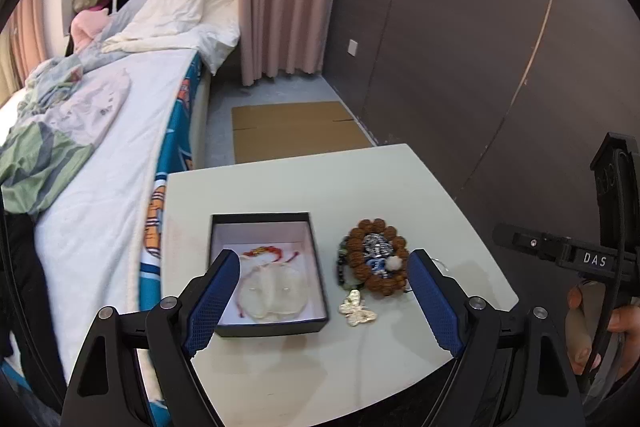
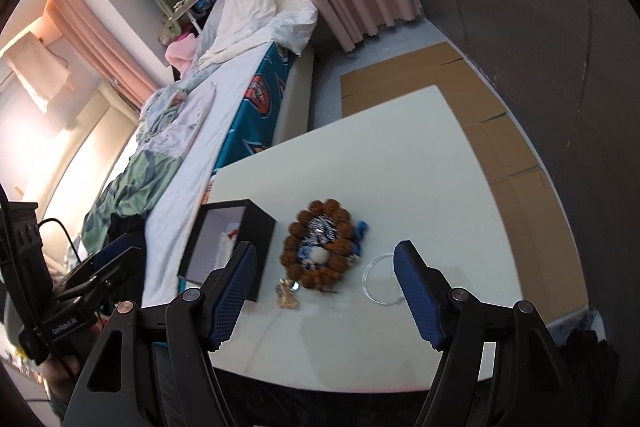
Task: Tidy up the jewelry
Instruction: 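Lower the white pouch into the black box and open the right tool, then grasp the brown bead bracelet with the left tool and lift it, then place the brown bead bracelet into the black box with the left tool, then grasp the silver hoop bangle with the right tool and drop it into the box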
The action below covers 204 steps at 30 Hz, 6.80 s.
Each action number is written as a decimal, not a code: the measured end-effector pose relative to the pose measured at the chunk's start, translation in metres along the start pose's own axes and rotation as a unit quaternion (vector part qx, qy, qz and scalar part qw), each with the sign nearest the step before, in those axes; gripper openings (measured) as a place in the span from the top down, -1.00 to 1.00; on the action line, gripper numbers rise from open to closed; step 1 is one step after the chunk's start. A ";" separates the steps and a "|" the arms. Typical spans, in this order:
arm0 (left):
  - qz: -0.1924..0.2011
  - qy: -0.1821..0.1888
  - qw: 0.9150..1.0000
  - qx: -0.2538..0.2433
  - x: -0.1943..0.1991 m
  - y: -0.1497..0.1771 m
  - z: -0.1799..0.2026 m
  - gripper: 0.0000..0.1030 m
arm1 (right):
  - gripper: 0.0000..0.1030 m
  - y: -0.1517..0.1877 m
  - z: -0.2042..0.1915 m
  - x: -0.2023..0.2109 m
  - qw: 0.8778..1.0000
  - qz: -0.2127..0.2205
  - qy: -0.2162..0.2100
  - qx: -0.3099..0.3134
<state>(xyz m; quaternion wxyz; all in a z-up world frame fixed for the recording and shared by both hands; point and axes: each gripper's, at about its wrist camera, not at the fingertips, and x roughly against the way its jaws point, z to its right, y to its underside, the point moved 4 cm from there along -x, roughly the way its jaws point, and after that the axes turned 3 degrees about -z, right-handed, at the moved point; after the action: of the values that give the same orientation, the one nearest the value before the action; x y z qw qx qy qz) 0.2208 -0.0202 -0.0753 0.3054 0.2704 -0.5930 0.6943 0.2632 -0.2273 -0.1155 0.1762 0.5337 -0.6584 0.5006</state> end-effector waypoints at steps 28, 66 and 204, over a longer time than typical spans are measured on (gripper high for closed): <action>-0.116 0.056 0.989 -0.075 -0.098 0.018 0.079 0.15 | -0.38 0.044 0.097 0.005 0.997 0.001 0.042 -0.071; -0.200 0.024 0.970 -0.135 -0.180 0.001 0.094 0.47 | -0.38 0.053 0.099 -0.007 0.996 -0.015 0.056 -0.067; 0.052 0.015 0.998 -0.007 0.118 0.038 -0.033 -0.71 | -1.00 0.011 -0.111 0.055 0.990 0.025 0.033 0.132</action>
<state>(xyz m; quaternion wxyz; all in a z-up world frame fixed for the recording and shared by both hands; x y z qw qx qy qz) 0.1136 0.0204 -0.0179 0.2800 0.2261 -0.6066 0.7089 0.1993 -0.1629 -0.0302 0.1133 0.5186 -0.5934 0.6050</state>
